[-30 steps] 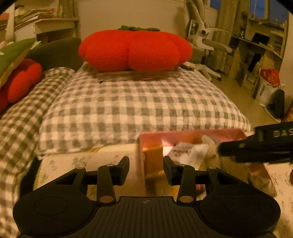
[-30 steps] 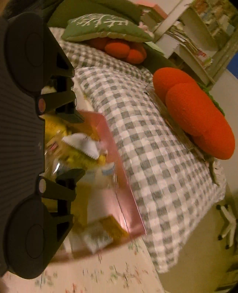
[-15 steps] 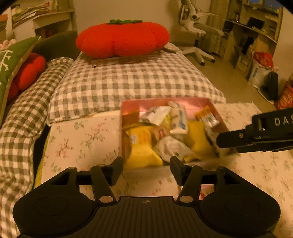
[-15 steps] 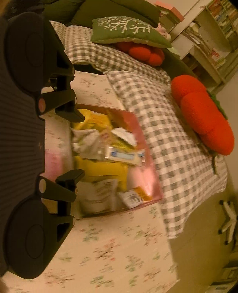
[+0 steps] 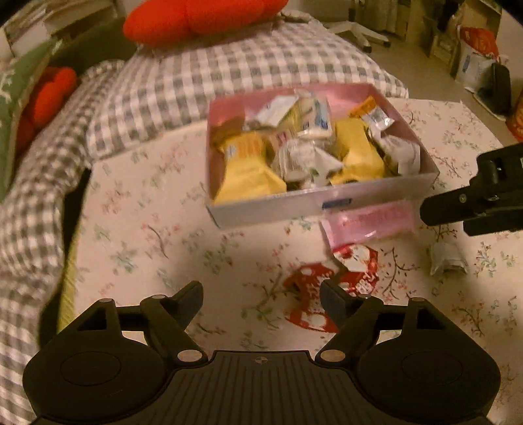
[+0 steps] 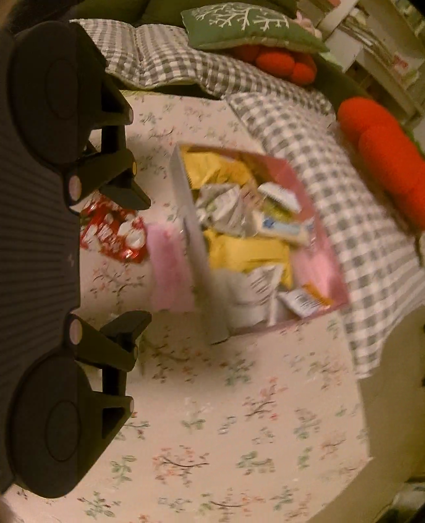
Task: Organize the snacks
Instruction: 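Withdraw both grippers from the box toward the red wrappers, then grasp a red printed wrapper with left gripper while right grasps another red wrapper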
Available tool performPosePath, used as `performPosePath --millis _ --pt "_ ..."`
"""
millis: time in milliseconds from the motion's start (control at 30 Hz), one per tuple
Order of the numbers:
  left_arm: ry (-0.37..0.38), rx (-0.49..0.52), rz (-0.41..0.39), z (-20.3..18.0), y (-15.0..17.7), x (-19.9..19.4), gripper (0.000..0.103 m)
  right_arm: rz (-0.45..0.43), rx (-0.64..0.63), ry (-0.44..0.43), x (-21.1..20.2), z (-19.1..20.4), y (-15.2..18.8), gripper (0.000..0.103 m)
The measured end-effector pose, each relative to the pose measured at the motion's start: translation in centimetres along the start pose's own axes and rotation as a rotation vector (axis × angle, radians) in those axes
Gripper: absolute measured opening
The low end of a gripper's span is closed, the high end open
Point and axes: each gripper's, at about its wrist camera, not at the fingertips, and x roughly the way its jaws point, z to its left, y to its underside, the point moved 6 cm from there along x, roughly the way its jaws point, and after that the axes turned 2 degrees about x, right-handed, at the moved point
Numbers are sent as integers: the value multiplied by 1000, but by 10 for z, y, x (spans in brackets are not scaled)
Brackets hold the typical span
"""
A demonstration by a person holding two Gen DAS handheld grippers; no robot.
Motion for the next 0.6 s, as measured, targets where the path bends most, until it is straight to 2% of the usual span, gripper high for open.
performPosePath --millis 200,333,467,600 --pt "28 -37 -2 -8 7 7 80 12 4 -18 6 -8 4 58" --pt "51 -97 4 -6 8 8 80 -10 -71 32 7 -11 4 56" --pt "54 -143 6 1 8 10 80 34 -38 2 11 -15 9 54" --pt "39 -145 38 0 12 18 80 73 -18 -21 18 -8 16 51"
